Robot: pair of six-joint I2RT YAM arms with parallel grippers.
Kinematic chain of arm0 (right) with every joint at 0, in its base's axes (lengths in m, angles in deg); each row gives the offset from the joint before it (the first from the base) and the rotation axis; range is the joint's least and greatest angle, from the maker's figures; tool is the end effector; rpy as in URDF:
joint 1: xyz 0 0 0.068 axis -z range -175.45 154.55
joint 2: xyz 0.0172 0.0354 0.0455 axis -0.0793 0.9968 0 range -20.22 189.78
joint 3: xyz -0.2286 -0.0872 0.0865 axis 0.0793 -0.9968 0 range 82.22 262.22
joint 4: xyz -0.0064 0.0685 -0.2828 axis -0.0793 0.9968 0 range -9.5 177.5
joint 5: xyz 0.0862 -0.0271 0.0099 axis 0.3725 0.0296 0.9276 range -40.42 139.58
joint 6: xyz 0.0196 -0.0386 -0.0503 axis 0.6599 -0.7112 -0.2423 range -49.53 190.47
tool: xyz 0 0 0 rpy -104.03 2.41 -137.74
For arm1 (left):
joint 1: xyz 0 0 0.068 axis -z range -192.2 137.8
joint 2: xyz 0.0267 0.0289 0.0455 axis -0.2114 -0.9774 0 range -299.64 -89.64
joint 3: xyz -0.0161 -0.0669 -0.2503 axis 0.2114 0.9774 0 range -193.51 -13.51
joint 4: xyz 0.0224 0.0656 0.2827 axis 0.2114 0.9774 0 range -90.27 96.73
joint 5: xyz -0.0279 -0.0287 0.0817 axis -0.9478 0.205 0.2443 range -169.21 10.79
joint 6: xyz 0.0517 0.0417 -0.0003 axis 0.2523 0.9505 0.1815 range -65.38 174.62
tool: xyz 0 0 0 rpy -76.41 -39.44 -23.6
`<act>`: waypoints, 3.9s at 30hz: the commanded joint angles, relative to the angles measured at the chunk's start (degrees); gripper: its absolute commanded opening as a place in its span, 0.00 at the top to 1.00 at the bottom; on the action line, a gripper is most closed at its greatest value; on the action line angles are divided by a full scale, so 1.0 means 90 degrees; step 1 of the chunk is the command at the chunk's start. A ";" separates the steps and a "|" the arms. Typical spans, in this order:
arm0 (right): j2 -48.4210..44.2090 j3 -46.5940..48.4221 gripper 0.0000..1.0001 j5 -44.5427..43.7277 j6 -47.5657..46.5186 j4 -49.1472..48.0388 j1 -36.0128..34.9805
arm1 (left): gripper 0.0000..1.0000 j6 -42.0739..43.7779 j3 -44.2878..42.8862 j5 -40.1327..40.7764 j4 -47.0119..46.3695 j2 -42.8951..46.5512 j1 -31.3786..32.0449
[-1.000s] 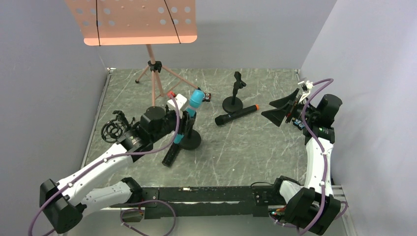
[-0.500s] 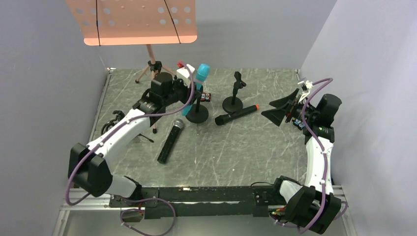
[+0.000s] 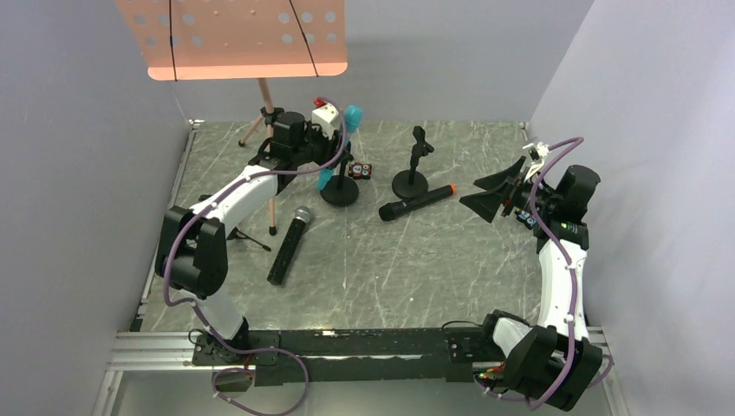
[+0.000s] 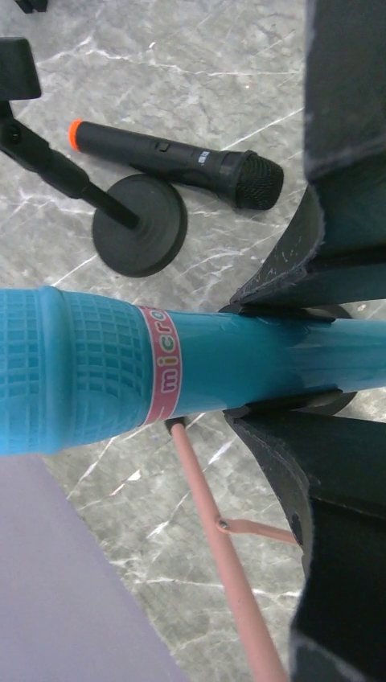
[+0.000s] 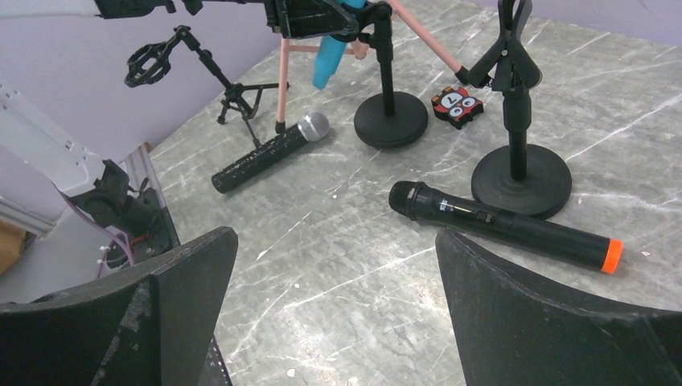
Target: Attach the microphones to the stand
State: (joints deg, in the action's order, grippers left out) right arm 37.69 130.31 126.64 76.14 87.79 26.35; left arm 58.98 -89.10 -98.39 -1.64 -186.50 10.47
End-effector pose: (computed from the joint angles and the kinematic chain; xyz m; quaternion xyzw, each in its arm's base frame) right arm 0.2526 -0.0458 0.3122 -0.2100 0.6991 0.4309 0.5305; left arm 0.4044 -0.1878 0.2755 0.2816 0.7625 -0.2247 0.5374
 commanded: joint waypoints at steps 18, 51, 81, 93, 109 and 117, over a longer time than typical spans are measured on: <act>0.0042 0.0142 0.00 0.0032 -0.0355 0.0137 -0.0068 | 0.11 -0.0126 0.0596 -0.0184 -0.0332 0.1029 -0.0313; -0.0036 0.0096 0.00 -0.0004 -0.0407 0.0128 -0.0069 | 0.01 -0.2075 0.2058 0.2663 0.4350 0.6229 -0.0322; 0.0060 0.0008 0.00 -0.0014 -0.0523 0.0102 -0.0245 | 0.01 -0.1634 0.1526 0.3796 0.4666 0.5318 -0.1736; 0.0081 0.0017 0.00 -0.0009 -0.0537 0.0130 -0.0333 | 0.14 -0.1613 0.1267 0.4841 0.4716 0.4416 -0.2227; 0.0106 0.0036 0.00 -0.0041 -0.0572 0.0199 -0.0360 | 0.52 -0.1359 0.1382 0.4272 0.4964 0.4004 -0.2500; 0.0136 0.0037 0.00 -0.0056 -0.0572 0.0211 -0.0360 | 0.46 -0.1071 0.1390 0.3992 0.5044 0.3827 -0.2500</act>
State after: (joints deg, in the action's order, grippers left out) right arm 38.69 130.29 126.24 72.14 90.54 23.47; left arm 47.36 -76.47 -59.53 43.32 -151.66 -12.02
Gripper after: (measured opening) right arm 0.994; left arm 0.520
